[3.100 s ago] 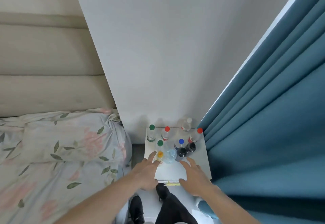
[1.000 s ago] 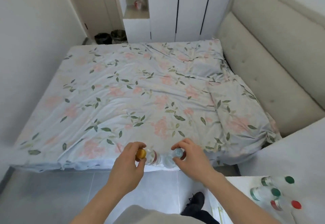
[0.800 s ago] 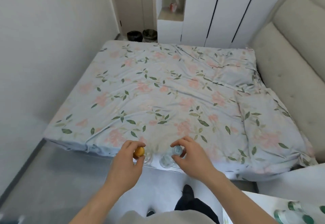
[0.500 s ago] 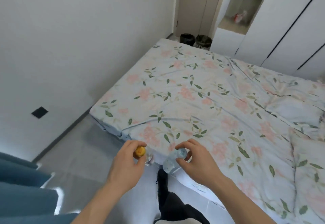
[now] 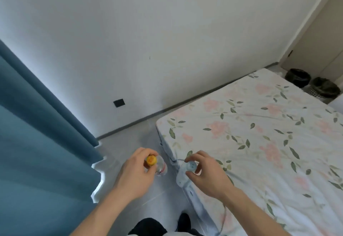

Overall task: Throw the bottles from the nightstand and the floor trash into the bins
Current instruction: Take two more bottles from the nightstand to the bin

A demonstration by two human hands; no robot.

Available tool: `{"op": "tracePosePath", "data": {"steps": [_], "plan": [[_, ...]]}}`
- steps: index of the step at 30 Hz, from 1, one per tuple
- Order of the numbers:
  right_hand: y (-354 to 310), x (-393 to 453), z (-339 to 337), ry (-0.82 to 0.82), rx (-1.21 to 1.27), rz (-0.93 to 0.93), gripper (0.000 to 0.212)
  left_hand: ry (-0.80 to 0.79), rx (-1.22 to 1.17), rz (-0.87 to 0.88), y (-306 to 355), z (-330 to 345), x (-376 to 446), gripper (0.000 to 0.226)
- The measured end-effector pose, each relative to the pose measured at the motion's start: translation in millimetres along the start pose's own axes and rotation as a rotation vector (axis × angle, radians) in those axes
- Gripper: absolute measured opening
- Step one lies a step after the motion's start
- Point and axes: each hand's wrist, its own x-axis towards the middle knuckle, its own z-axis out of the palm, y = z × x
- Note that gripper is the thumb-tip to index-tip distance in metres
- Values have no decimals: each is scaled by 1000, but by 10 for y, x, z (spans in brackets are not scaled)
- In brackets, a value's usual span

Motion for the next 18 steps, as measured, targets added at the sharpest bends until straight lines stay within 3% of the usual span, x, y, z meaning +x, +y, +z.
{"op": "tracePosePath", "data": {"steps": [9, 18], "plan": [[-835, 1599, 79, -167, -93, -228, 26, 237, -64, -211, -725, -688, 583, 23], [-1435, 2830, 412, -131, -64, -161, 24, 178, -54, -192, -1504, -1552, 1782, 24]]}}
